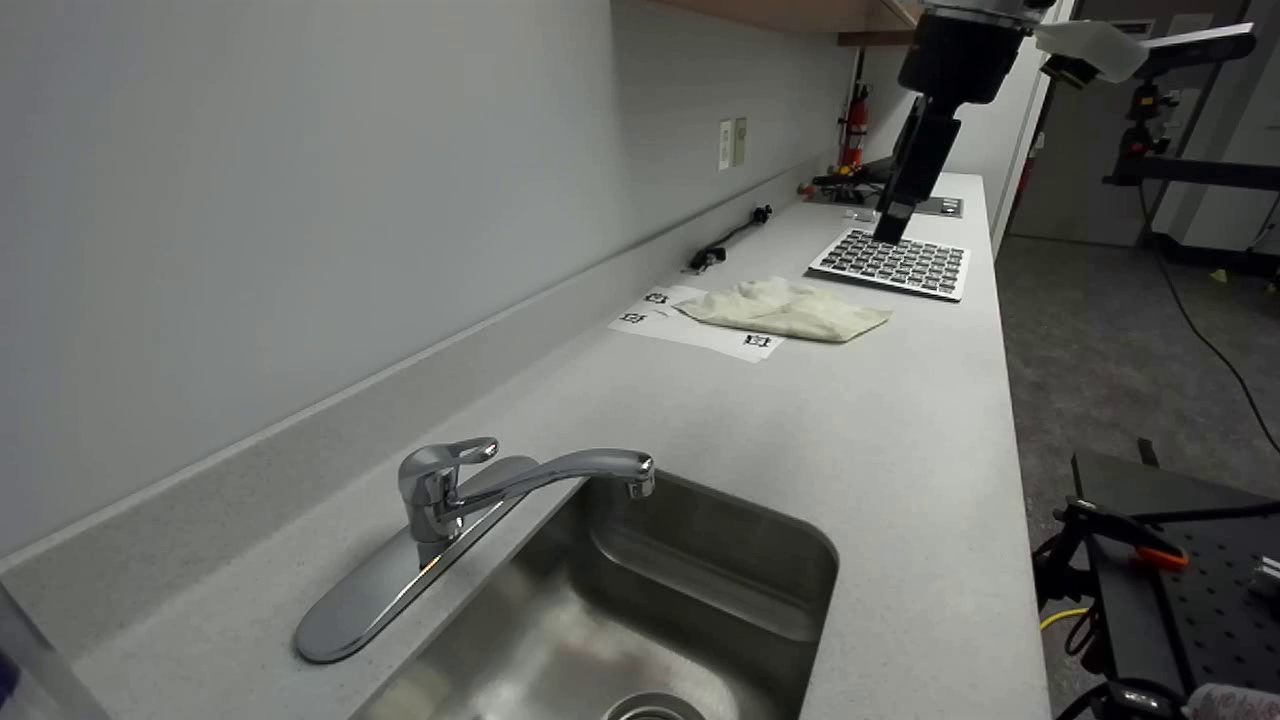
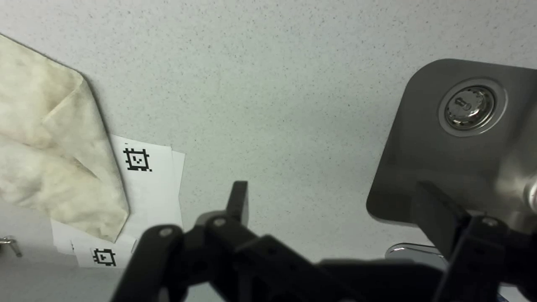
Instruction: Turn the tap nozzle to the left and the tap handle to the right
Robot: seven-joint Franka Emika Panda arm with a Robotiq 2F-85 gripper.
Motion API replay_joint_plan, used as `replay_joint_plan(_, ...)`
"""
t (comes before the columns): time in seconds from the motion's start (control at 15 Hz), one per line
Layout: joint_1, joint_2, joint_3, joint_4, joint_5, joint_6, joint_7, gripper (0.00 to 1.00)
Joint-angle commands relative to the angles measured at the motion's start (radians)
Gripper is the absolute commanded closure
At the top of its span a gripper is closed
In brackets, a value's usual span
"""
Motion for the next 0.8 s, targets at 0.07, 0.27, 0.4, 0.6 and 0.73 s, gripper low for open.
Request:
replay_joint_plan(0.07,-0.001,0.000,0.001,0.002,0.000,-0.003,0.000,0.00)
replay_joint_plan(0.27,-0.001,0.000,0.001,0.002,0.000,-0.003,0.000,0.00)
replay_joint_plan(0.4,-0.001,0.000,0.001,0.002,0.000,-0.003,0.000,0.00)
replay_joint_plan(0.6,0.005,0.001,-0.005,0.003,0.005,-0.003,-0.022,0.00)
replay_joint_plan(0.73,0.010,0.002,-0.010,0.004,0.011,-0.004,-0.039,0.00)
